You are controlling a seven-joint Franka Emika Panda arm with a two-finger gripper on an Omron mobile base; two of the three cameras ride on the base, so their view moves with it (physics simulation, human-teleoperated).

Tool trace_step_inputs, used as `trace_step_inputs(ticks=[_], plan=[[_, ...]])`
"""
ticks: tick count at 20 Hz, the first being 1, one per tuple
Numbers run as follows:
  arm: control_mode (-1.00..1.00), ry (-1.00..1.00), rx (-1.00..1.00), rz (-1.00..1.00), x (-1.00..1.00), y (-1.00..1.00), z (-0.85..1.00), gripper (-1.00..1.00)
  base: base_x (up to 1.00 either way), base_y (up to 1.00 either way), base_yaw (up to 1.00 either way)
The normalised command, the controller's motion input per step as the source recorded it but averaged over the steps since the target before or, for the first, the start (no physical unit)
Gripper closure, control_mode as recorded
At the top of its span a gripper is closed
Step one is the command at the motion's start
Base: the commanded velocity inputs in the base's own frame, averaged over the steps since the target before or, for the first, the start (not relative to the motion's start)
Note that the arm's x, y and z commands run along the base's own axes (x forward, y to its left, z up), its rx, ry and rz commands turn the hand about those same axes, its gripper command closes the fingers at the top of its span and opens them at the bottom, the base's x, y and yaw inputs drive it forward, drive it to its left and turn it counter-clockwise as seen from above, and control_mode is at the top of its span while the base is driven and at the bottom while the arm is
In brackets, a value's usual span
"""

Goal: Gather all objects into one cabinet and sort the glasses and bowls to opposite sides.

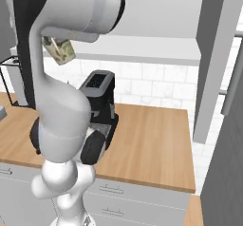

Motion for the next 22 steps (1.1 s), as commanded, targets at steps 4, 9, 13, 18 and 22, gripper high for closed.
trace_step_inputs(ticks=[4, 9, 13, 18, 22], plan=[[-1.0, -0.34, 0.56, 0.0, 0.88, 0.04, -0.01, 1.0, 0.0, 0.0, 0.0], [-1.0, -0.5, 0.72, 0.0, 0.22, -0.25, -0.33, 1.0, 0.0, 0.0, 0.0], [-1.0, -0.51, 0.56, 0.0, -0.89, -0.35, -0.74, 1.0, 0.0, 0.0, 0.0], [-1.0, -0.11, 0.21, -0.01, -0.87, 0.27, 0.39, 1.0, 0.0, 0.0, 0.0], [-1.0, 0.0, -0.11, 0.0, -0.19, 0.21, 0.34, 1.0, 0.0, 0.0, 0.0]])
